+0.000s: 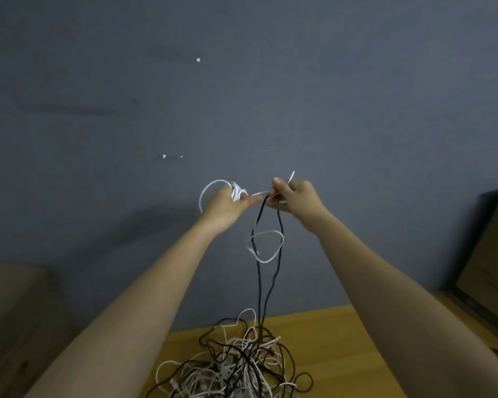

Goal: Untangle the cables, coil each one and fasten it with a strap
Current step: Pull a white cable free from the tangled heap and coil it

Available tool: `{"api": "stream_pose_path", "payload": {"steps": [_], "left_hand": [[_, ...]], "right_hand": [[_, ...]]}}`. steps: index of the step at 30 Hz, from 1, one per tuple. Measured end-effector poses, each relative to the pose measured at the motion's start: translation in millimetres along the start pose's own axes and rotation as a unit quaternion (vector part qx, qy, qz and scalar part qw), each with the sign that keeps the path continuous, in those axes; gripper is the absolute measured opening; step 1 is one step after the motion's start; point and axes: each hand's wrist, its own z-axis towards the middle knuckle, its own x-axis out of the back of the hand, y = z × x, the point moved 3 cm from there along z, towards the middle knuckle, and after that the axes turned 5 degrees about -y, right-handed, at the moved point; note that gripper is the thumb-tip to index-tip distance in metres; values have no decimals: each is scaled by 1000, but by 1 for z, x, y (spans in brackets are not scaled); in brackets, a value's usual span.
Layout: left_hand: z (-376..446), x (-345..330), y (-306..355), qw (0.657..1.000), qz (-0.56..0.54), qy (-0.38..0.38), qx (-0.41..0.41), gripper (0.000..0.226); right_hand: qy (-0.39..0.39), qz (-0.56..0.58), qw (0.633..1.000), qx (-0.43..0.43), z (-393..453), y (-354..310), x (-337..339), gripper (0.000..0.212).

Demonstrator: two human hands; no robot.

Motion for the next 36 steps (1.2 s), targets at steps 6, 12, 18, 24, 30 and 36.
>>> {"api": "stream_pose_path", "payload": {"steps": [6, 12, 18, 24, 30, 36], "left_hand": [[-6, -7, -14, 1000, -1, -8, -26, 29], [-14, -9, -24, 992, 78, -98, 9, 23], [-18, -20, -46, 997, 42, -46, 43, 23], [-12, -40, -59, 998, 18, 11, 55, 27], [-8, -32, -81, 994, 4, 77, 81, 29], [-15, -35, -102, 990, -7, 100, 95, 35]], "right_hand": [[13, 146, 989, 10, -5, -2, -1, 33], [20, 123, 992, 18, -15, 5, 1, 32], [-23, -83, 996, 5, -35, 31, -3, 27], [15, -227, 973, 47, -65, 91, -39, 32], [-127, -537, 832, 64, -86, 155, -17, 30], [-116, -276, 946, -125, -116, 199, 3, 34]]}}
